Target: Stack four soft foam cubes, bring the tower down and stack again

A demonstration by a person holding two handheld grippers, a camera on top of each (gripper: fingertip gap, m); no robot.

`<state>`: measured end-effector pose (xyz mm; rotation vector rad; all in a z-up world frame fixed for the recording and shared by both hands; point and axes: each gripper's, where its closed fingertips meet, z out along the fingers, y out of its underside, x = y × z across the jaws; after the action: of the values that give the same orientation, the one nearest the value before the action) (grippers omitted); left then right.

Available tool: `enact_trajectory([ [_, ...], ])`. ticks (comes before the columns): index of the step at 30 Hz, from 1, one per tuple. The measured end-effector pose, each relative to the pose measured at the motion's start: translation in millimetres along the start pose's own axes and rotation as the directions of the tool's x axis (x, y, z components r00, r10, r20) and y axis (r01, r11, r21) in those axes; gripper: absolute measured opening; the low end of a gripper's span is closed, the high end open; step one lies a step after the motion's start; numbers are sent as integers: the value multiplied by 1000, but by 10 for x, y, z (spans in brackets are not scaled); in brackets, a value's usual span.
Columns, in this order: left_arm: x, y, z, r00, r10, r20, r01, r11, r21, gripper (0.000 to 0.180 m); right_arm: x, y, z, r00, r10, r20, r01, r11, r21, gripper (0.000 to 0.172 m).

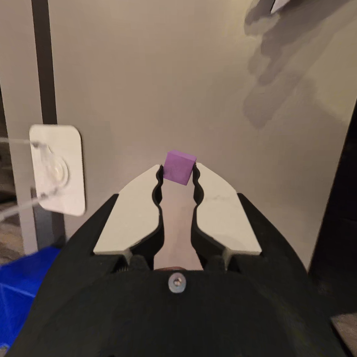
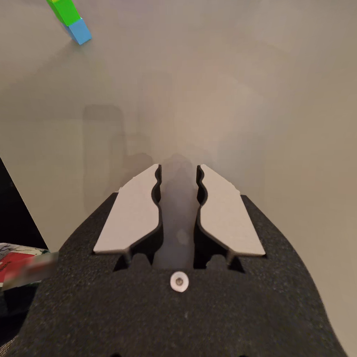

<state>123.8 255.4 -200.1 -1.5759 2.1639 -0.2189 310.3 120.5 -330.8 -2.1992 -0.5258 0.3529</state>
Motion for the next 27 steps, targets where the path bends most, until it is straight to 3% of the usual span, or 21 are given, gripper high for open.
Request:
enact_trajectory([
  [1,48,151,-55,999,-50,11,51,999,-5,29,3,3,4,1000,-1,-4,1,1000,-3,34],
  [7,251,665,-24,979,-188,79,192,980,-54,29,15,19,25,1000,-6,-23,6,1000,-21,34],
  [11,294,749,74,966,-248,72,252,966,-54,29,12,20,25,1000,-10,-24,10,1000,-21,34],
  [27,333,917,229,963,-267,48,271,954,-127,29,8,17,25,1000,-13,-22,13,1000,-19,34],
])
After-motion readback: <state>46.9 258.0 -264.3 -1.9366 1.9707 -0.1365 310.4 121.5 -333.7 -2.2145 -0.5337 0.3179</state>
